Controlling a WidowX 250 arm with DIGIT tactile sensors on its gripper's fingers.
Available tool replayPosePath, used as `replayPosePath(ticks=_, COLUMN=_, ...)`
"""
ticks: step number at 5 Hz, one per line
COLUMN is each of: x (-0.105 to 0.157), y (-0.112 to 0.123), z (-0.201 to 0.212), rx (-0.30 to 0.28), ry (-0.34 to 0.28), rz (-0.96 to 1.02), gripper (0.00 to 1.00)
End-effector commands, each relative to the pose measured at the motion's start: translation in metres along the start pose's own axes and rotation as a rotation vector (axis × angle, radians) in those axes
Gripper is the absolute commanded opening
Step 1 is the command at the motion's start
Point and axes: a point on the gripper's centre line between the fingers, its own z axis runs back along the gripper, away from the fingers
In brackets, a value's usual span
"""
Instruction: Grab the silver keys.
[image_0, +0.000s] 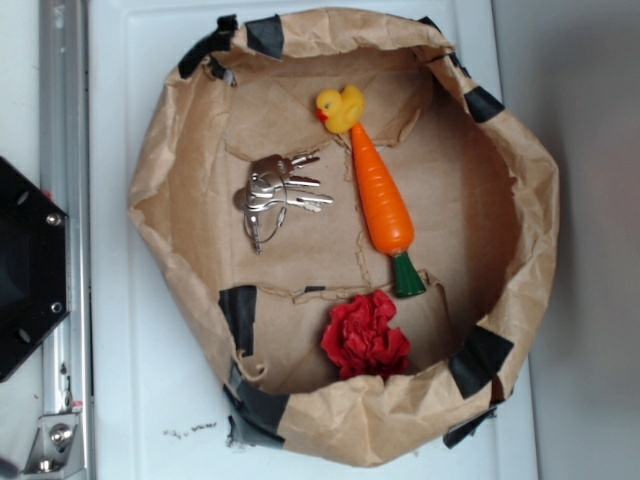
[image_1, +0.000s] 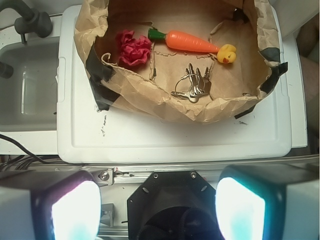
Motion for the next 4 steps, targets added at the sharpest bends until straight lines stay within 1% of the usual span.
replayPosePath(ticks=1, x=0.0, y=0.0, z=0.0, rx=0.0, ry=0.0, rz=0.0, gripper=1.0)
replayPosePath(ticks=2, x=0.048, y=-0.006, z=-0.02, rx=0.06, ry=-0.048, rz=0.124, gripper=1.0)
replayPosePath(ticks=3, x=0.087, y=0.003, z=-0.03, rx=0.079, ry=-0.089, rz=0.235, gripper=1.0)
replayPosePath(ticks=4, x=0.105, y=0.024, z=-0.047, rx=0.104, ry=-0.12, rz=0.432, gripper=1.0)
